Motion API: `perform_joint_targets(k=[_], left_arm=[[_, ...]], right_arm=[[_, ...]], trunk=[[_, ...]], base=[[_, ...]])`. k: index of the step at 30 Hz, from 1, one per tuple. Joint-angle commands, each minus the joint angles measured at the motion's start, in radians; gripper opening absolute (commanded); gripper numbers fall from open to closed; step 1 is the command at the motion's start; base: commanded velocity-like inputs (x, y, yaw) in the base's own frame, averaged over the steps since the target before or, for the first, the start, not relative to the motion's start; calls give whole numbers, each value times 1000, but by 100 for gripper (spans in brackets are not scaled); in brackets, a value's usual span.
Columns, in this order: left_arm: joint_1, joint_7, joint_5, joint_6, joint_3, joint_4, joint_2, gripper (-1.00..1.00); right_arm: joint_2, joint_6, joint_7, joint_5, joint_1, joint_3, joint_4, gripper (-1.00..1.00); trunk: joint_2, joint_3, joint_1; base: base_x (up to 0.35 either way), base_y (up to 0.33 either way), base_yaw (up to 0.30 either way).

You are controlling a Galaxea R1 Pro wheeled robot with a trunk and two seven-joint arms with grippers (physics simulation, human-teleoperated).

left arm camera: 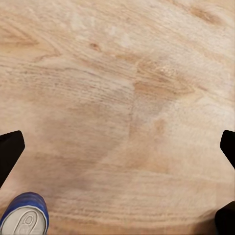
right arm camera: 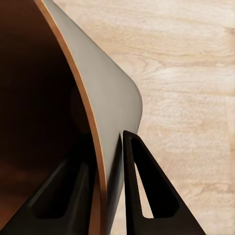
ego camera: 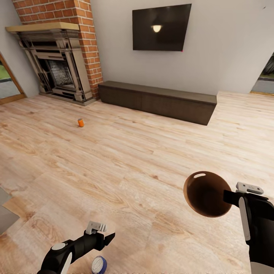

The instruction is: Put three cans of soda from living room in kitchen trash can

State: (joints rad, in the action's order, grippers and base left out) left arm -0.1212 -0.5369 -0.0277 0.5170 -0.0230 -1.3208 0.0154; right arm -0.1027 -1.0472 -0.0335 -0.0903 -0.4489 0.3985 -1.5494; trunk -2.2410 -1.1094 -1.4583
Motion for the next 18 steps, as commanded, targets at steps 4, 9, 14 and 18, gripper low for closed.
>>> perform_joint_targets(k=[4,9,14,18], left_arm=[[0,0,0,0,0,0,-1,100],[0,0,0,0,0,0,-2,100],[0,0,0,0,0,0,-1,100],[0,-1,-2,0,0,0,0,100]], right_arm=[[0,0,3,0,-1,0,0,-100],[0,0,3,-1,-1,0,0,-100],[1,0,3,-1,-1,0,1,-100],[1,0,3,3,-1,0,2,-100]], trunk=[[0,-6,0],[0,-9,0],[0,-11,0],[0,-17,0]], base=[[0,0,0],[0,0,0],[0,0,0],[0,0,0]])
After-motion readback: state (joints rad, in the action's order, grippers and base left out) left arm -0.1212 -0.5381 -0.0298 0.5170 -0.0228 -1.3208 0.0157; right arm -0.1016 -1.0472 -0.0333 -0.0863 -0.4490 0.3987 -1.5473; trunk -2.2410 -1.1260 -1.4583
